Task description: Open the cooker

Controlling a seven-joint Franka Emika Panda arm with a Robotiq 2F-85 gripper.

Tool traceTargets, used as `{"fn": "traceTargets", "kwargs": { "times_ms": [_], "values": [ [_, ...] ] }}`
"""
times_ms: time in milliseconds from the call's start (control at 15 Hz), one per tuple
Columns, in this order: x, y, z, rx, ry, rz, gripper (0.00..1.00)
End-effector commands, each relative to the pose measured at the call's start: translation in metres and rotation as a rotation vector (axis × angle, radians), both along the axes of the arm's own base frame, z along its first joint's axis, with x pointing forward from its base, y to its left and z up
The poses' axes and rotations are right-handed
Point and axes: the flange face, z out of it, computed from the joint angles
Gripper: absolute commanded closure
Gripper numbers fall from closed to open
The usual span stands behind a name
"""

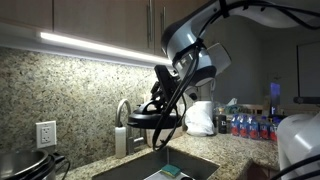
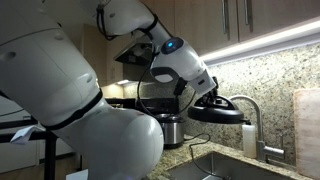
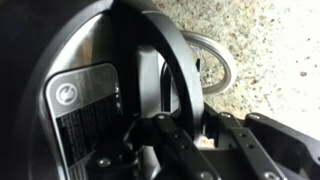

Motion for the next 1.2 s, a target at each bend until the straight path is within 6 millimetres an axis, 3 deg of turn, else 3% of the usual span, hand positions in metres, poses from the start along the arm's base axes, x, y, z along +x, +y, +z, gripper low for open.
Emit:
{"fn": "traceTargets", "kwargs": {
  "times_ms": [0,600,1133],
  "values": [
    [-0.01,-0.035,0.032,-0.017,-0.086,-0.13,0.98],
    [-0.029,-0.135,0.049,0.012,-0.123,-0.408,0.98],
    [-0.06,-0.224,0.058,0.062,-0.149,-0.615,0.98]
  ]
}}
